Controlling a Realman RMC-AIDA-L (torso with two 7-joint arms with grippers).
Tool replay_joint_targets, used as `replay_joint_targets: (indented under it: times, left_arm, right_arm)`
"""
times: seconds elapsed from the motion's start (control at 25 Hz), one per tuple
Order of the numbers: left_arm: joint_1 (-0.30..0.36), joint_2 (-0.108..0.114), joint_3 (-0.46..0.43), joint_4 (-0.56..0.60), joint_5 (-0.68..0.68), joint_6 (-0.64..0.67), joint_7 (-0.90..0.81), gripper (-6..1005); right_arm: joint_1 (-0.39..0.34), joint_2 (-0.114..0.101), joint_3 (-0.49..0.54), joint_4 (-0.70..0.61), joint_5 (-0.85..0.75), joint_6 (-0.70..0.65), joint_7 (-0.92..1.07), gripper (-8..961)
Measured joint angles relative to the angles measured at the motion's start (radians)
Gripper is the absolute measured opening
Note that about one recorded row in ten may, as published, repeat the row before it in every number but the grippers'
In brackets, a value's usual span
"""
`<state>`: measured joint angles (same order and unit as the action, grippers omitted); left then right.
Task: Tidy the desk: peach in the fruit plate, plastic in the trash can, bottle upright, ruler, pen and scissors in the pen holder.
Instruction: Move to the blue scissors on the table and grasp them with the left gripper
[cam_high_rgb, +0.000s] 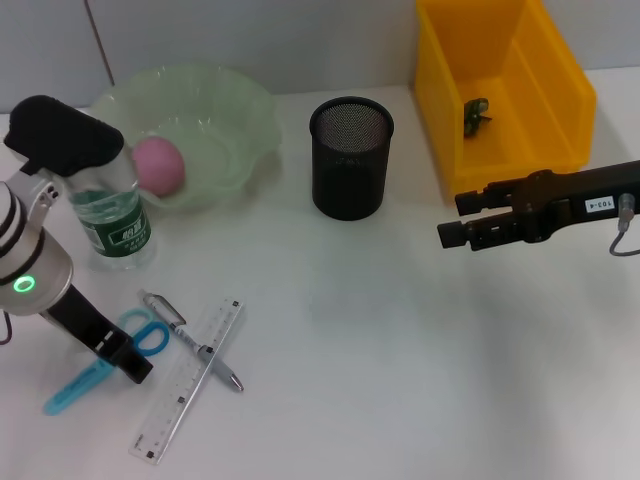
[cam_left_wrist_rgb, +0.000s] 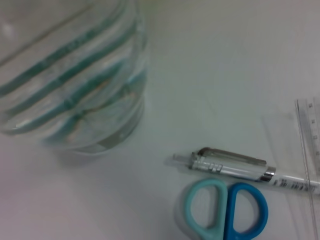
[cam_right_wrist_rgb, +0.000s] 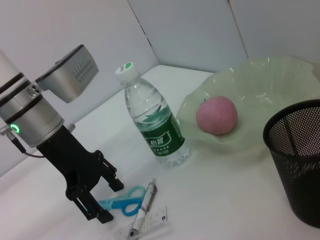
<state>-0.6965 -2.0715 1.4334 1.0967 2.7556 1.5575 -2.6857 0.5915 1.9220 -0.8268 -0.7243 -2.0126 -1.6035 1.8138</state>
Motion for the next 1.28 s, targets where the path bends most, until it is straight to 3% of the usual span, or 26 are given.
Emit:
replay_joint_targets:
  times: [0.4,0.84,1.28]
  left_arm:
    - [0.000,0.002,0.022,-0.005,0.007,-0.013,0.019,812]
    - [-0.009,0.002,0.023,-0.016,0.009,-0.014,0.051,455]
    - [-0.012,0.002,0.028,-0.018,0.020,-0.019,0.064,466]
  right_arm:
    - [0.000,0.002,-0.002,-0.003,0.000,-0.001,0.000,825]
    - [0.001,0.005,-0.003,-0.003,0.000,0.003,0.004,825]
    - [0.005,0.008,0.000,-0.003,0.000,0.001,0.005,825]
